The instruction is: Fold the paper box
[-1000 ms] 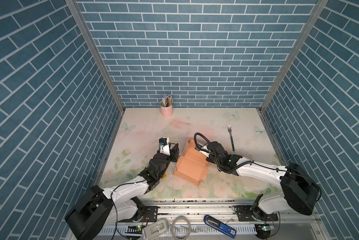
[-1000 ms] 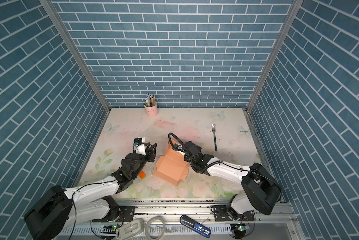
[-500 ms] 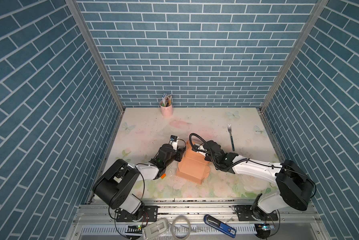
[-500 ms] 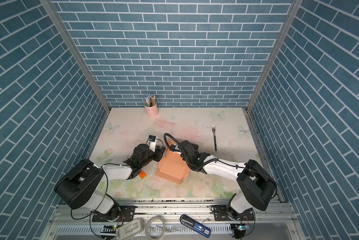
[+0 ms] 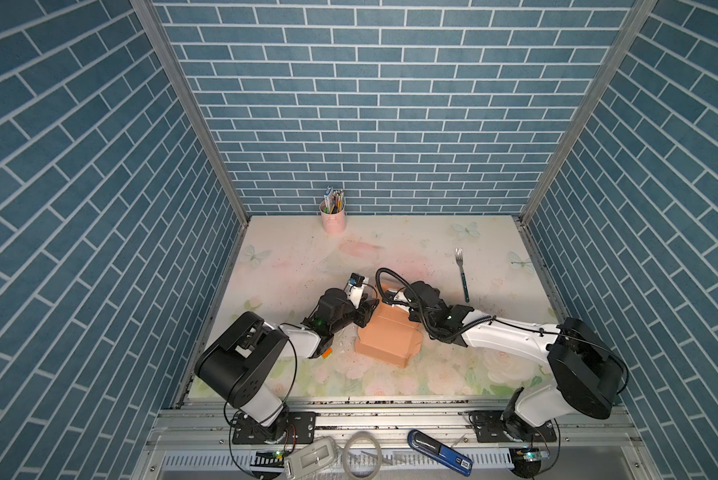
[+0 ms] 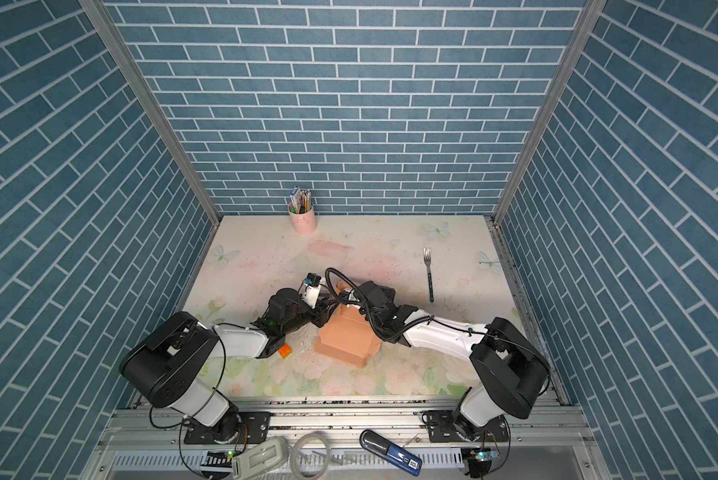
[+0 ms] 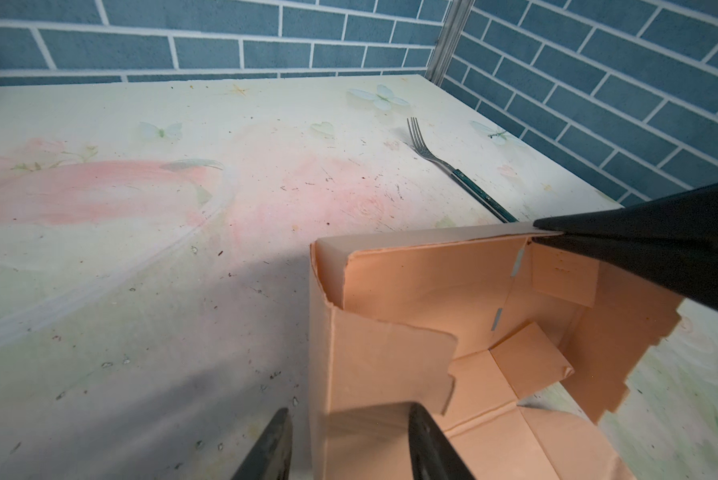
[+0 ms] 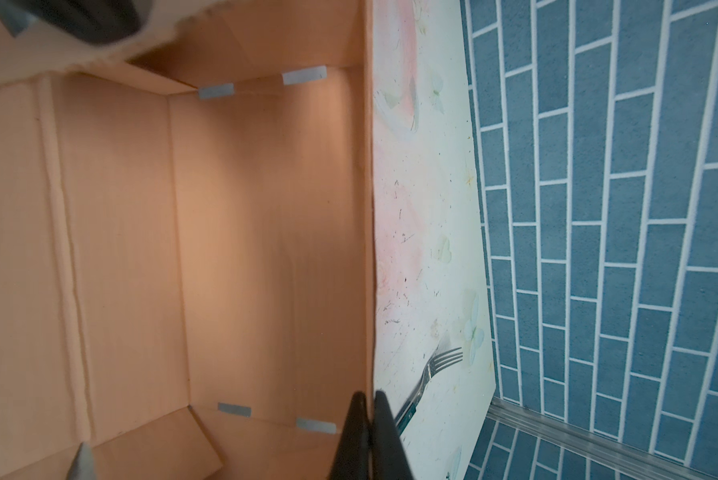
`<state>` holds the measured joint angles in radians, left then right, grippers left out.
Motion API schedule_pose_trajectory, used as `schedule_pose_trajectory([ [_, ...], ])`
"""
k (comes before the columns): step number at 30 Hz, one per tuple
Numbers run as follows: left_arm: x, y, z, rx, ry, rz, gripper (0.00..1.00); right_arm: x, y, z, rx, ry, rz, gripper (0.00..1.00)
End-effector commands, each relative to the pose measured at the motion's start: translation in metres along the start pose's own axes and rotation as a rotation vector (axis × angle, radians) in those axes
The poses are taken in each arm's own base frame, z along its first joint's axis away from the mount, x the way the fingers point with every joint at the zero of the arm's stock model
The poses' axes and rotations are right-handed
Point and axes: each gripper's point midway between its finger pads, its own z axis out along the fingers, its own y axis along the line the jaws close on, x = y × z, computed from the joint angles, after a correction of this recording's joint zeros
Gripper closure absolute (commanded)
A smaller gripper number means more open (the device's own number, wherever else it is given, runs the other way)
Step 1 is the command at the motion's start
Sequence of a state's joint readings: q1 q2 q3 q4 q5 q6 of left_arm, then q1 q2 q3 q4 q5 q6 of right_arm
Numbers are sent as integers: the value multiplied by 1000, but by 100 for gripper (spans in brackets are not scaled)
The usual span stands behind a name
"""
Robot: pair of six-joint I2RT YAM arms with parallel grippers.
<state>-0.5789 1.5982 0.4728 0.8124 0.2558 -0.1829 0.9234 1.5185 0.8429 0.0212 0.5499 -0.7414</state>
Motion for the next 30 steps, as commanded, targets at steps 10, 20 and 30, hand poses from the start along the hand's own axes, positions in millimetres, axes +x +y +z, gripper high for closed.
schedule_pose_trajectory([
  [10, -10, 5, 17, -4, -22, 42, 55, -8, -1, -1, 6, -8, -30, 95],
  [20, -14, 12, 29, -30, -41, 32, 63, -9, 1, -2, 4, -19, -24, 95],
  [30, -17, 20, 26, -82, -74, 27, 77, -12, -3, -6, 16, -30, -15, 95],
])
